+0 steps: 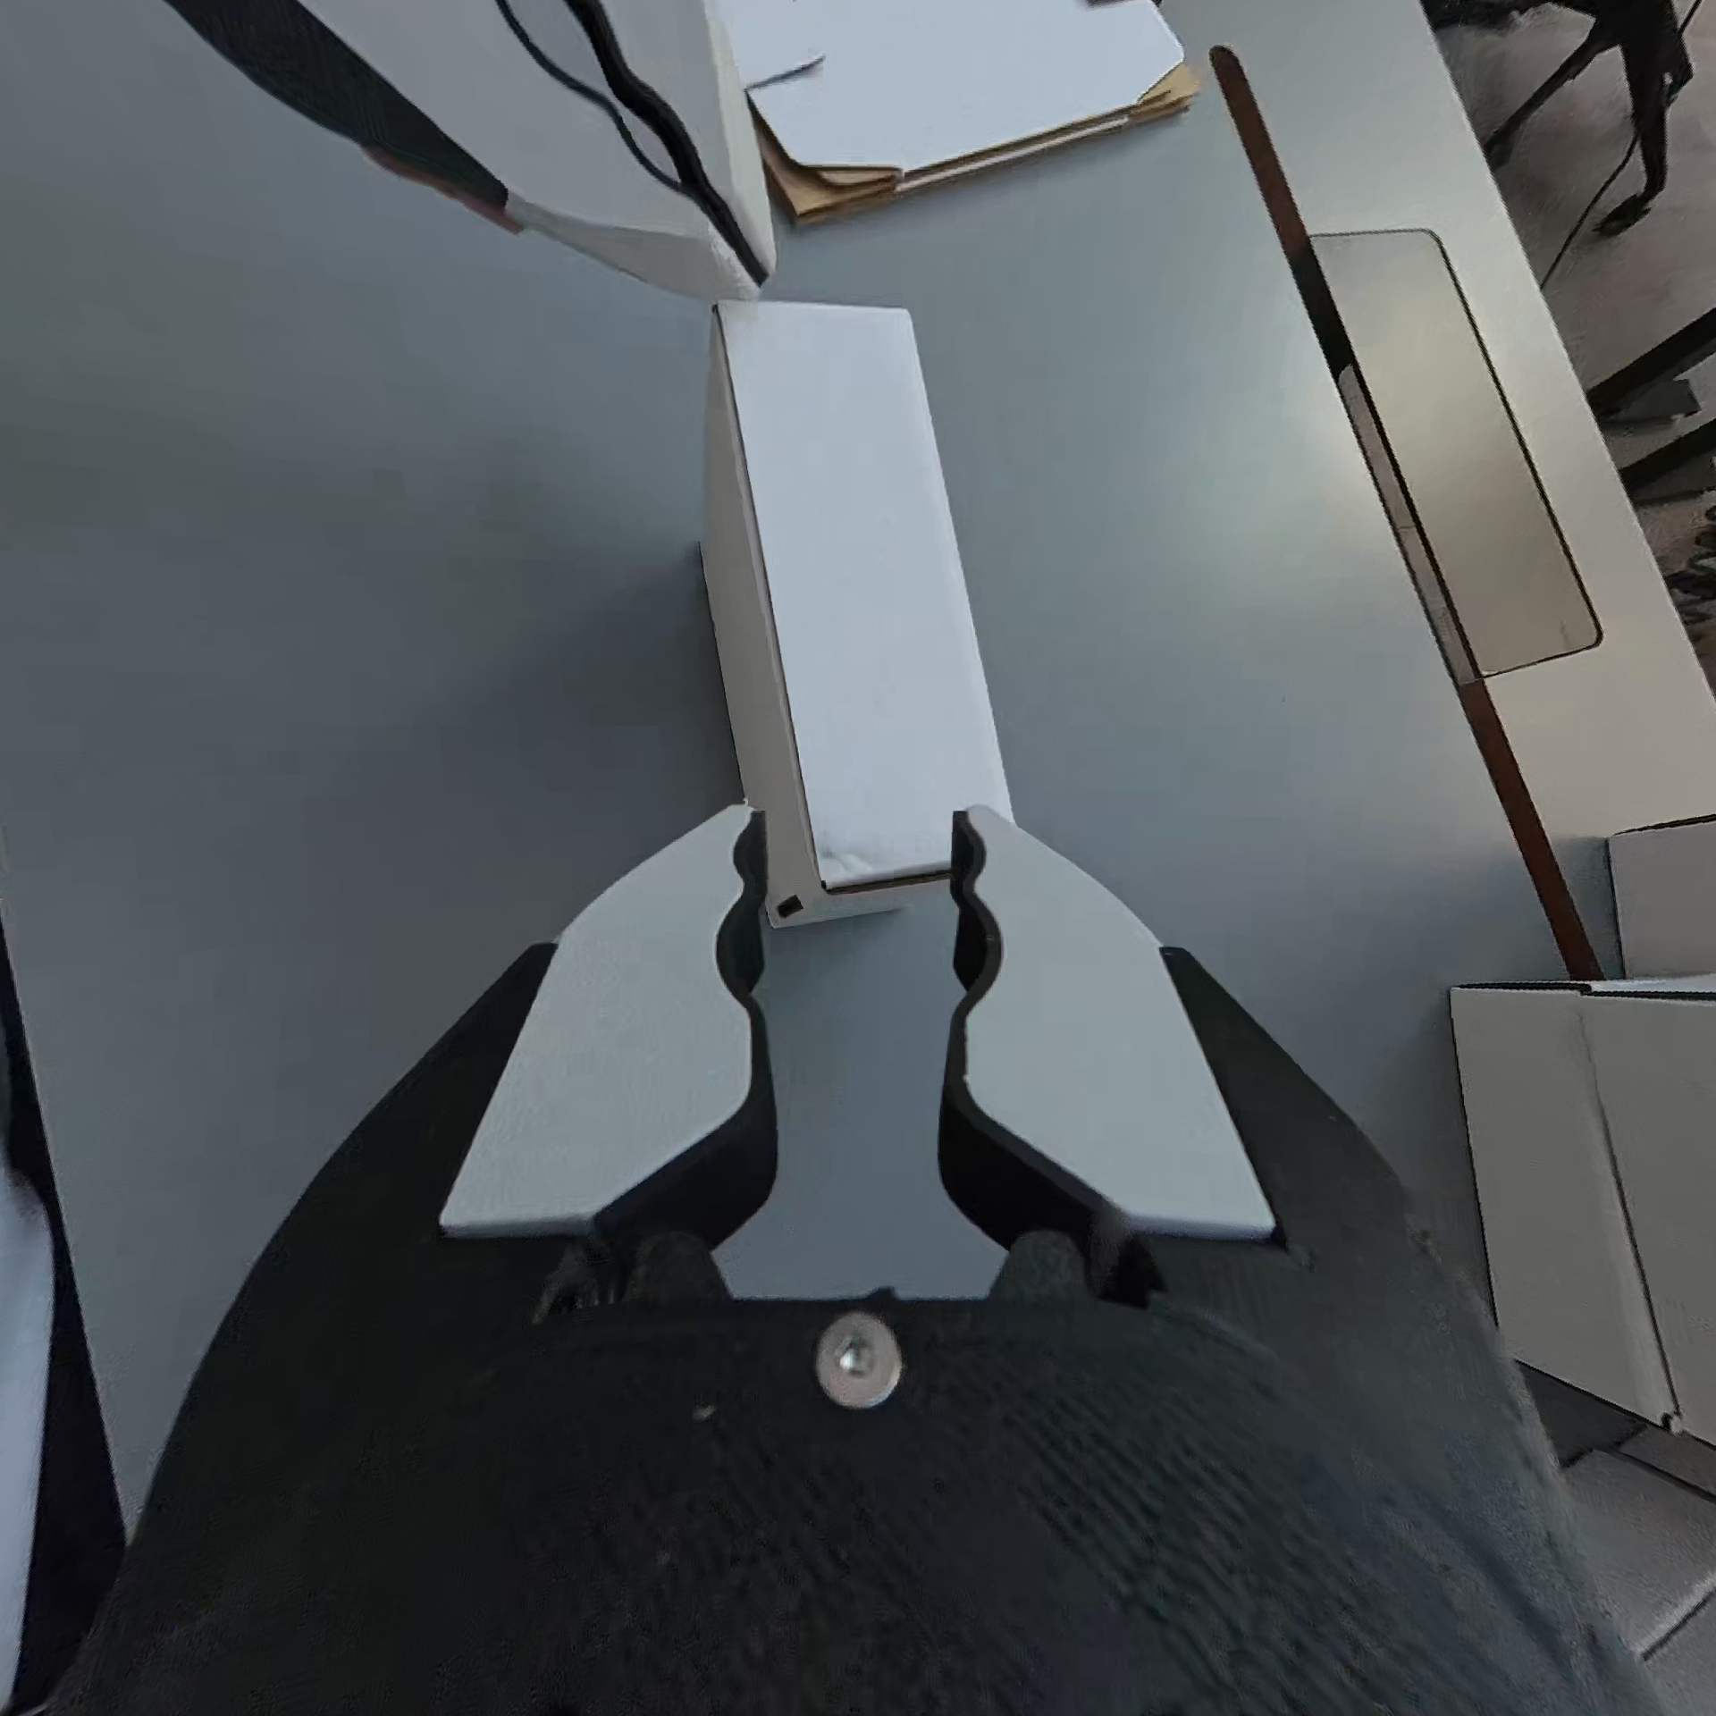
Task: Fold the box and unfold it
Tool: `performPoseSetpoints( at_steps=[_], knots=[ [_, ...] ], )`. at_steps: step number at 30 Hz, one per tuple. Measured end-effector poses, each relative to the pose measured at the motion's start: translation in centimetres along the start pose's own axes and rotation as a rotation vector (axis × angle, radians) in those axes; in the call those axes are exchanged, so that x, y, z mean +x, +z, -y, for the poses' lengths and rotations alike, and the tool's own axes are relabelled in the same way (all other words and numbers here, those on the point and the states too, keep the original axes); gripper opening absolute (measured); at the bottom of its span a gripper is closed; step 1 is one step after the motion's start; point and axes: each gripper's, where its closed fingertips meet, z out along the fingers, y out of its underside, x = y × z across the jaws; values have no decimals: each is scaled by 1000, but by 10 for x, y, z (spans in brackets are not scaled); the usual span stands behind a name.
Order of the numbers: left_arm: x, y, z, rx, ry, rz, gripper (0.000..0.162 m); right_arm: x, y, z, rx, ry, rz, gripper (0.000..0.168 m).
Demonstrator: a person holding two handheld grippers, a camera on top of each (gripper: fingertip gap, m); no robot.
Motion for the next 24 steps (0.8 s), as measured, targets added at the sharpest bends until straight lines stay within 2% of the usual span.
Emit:
performPoseSetpoints(
  at_steps=[1,2,3,5,6,9,12,15,18,24],
  knots=[
    [-3,-4,6,80,-100,18,0,5,-5,9,29,28,9,50],
    [-4,-9,12,163,-202,9,4,10,-8,17,50,48,23,62],
    [-5,-15,18,232,-291,-7,20,12,-7,23,48,60,53,71],
    [-11,-26,22,303,-407,7,38,9,1,30,-14,69,141,85],
    [-14,-31,22,324,-435,29,46,7,8,31,-57,63,179,90],
    [-14,-41,21,329,-483,32,67,6,35,32,-192,32,235,90],
    [-13,-46,14,294,-522,41,71,-1,59,30,-308,-16,299,80],
    [-10,-52,9,260,-513,19,74,-9,74,34,-352,-74,337,75],
    [-14,-57,9,271,-519,34,70,-9,84,32,-393,-133,321,60],
    [-10,-51,-1,214,-498,24,67,-12,85,30,-400,-144,307,61]
  ],
)
